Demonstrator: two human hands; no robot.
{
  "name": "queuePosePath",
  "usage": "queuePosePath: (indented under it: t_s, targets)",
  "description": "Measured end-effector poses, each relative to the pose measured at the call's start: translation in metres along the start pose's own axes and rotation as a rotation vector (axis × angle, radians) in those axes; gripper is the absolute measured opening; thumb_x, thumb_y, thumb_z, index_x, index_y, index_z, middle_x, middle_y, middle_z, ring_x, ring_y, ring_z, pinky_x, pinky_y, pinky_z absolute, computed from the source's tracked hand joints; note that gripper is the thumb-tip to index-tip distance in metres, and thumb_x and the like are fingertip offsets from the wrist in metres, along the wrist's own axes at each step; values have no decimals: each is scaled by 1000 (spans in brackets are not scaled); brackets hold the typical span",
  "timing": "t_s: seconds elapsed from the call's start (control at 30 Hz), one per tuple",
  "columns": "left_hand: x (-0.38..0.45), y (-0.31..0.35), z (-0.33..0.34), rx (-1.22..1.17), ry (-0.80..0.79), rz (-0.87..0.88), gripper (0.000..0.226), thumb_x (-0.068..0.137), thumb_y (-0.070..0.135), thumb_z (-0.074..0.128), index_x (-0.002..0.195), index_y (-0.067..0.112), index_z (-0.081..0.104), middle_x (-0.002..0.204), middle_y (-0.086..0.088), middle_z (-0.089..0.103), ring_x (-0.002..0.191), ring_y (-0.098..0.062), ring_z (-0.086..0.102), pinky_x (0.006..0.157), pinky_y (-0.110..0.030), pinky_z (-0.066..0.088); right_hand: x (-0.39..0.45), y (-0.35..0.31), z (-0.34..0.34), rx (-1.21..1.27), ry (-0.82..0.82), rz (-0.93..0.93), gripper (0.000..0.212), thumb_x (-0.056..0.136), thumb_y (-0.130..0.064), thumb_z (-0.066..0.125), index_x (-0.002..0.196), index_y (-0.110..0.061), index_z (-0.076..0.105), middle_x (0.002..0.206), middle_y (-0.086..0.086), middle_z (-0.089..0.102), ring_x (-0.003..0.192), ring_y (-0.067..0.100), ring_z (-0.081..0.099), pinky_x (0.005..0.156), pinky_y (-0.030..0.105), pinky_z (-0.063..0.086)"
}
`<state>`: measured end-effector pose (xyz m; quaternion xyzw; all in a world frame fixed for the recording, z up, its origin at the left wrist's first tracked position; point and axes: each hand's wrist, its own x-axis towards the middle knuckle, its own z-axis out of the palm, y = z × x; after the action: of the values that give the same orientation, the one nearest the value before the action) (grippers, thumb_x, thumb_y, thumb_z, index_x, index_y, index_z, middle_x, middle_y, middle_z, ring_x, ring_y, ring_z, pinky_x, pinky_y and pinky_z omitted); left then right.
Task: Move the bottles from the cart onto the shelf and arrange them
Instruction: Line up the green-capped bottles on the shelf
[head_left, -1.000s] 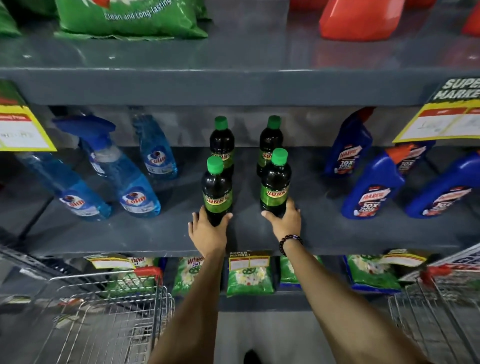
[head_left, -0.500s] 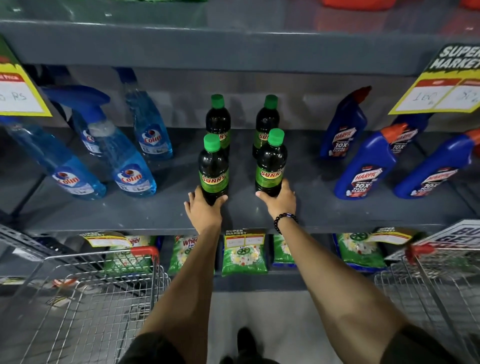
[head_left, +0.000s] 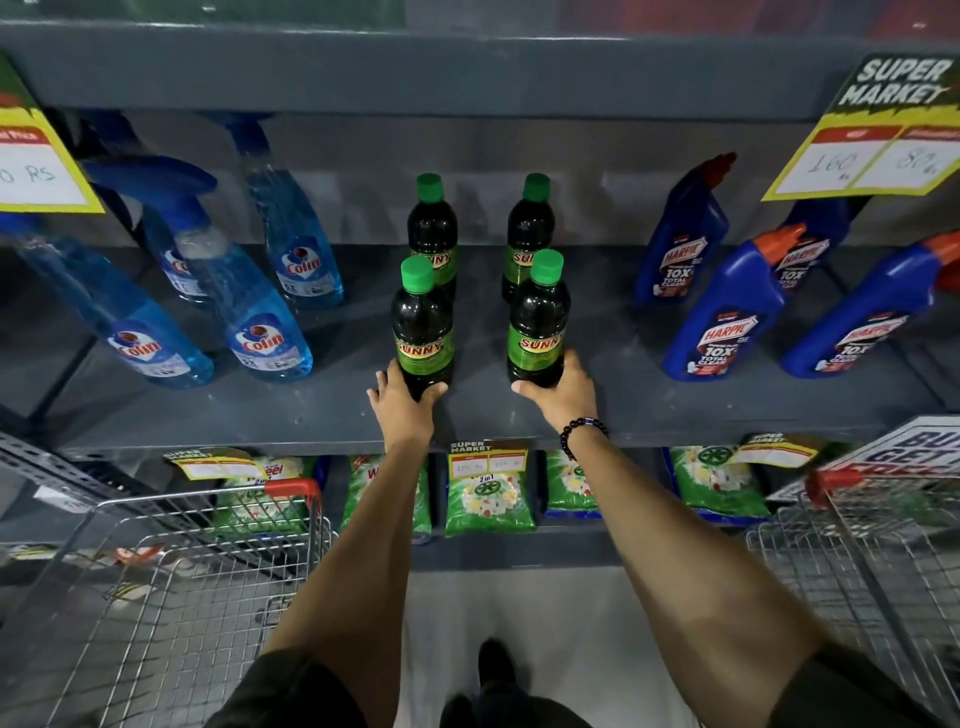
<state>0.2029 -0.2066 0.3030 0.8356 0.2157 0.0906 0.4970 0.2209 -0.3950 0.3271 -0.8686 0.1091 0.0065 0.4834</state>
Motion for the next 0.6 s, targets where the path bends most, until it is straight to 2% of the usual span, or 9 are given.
queuePosePath:
  t_s: [0.1, 0.2, 0.6]
  targets:
    - [-1, 0, -1, -54, 23, -7, 69, 77, 22, 70, 136, 12, 37, 141, -14, 47, 138, -33, 29, 121, -42, 4, -2, -1, 1, 18, -1, -8, 72, 59, -28, 84, 119, -10, 49, 121, 13, 62, 115, 30, 55, 97, 41, 46]
    - [-3, 3, -2, -43, 25, 8, 65, 79, 21, 69, 135, 10, 40, 142, -15, 46, 139, -33, 29, 121, -44, 6, -1, -2, 2, 12, 18, -1, 64, 61, -26, 82, 114, -7, 52, 118, 15, 63, 113, 31, 56, 93, 38, 46]
    - [0, -1, 1, -17, 37, 18, 64, 79, 24, 69, 135, 11, 41, 142, -15, 46, 138, -33, 32, 121, -43, 4, 0, -2, 0, -17, -8, -11, 64, 61, -26, 82, 115, -8, 52, 119, 14, 63, 114, 31, 55, 97, 41, 47]
